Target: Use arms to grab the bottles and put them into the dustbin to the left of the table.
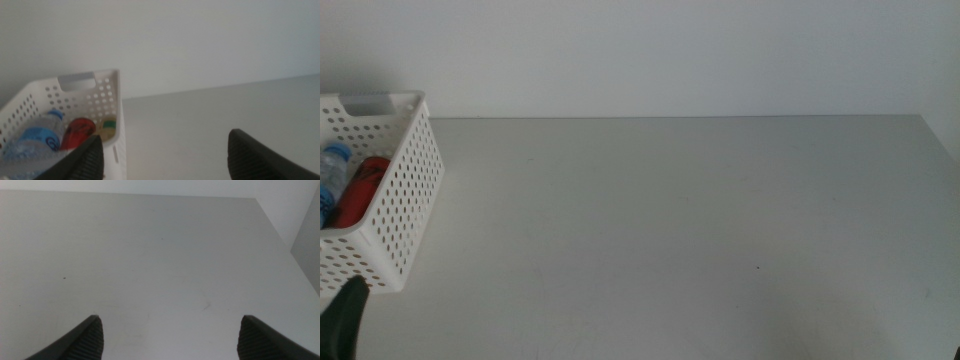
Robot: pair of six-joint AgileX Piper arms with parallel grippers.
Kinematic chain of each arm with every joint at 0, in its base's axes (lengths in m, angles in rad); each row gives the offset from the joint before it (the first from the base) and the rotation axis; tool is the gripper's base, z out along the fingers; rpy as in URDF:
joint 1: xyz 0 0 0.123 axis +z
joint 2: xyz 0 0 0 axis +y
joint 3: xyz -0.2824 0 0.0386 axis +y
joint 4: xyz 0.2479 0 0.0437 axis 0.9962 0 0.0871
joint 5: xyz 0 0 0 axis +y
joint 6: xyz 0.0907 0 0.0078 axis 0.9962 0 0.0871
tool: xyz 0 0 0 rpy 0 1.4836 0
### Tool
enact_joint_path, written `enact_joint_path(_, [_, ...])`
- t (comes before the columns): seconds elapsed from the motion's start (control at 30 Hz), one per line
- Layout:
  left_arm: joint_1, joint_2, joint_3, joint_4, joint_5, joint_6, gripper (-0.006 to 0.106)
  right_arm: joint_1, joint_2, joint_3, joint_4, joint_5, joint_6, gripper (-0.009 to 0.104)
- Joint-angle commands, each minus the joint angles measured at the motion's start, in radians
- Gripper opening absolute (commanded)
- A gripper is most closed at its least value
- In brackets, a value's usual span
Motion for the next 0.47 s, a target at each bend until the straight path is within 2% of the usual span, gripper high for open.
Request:
enact_joint_path(0.0, [-0.005,-0.035,0.048,-0.023,-0.06,-0.013,0.081,-0.008,-0.003,0.02,-0.005,-0.143,-0.011,0.07])
enact_joint_path(0.23, [-0.005,-0.104,0.17,-0.019,-0.06,-0.013,0.081,-0.008,-0.007,0.029,-0.012,-0.148,-0.011,0.07])
enact_joint_path(0.43, [-0.005,-0.14,0.167,-0.013,-0.055,-0.013,0.081,-0.008,-0.007,0.029,-0.02,-0.145,-0.011,0.07])
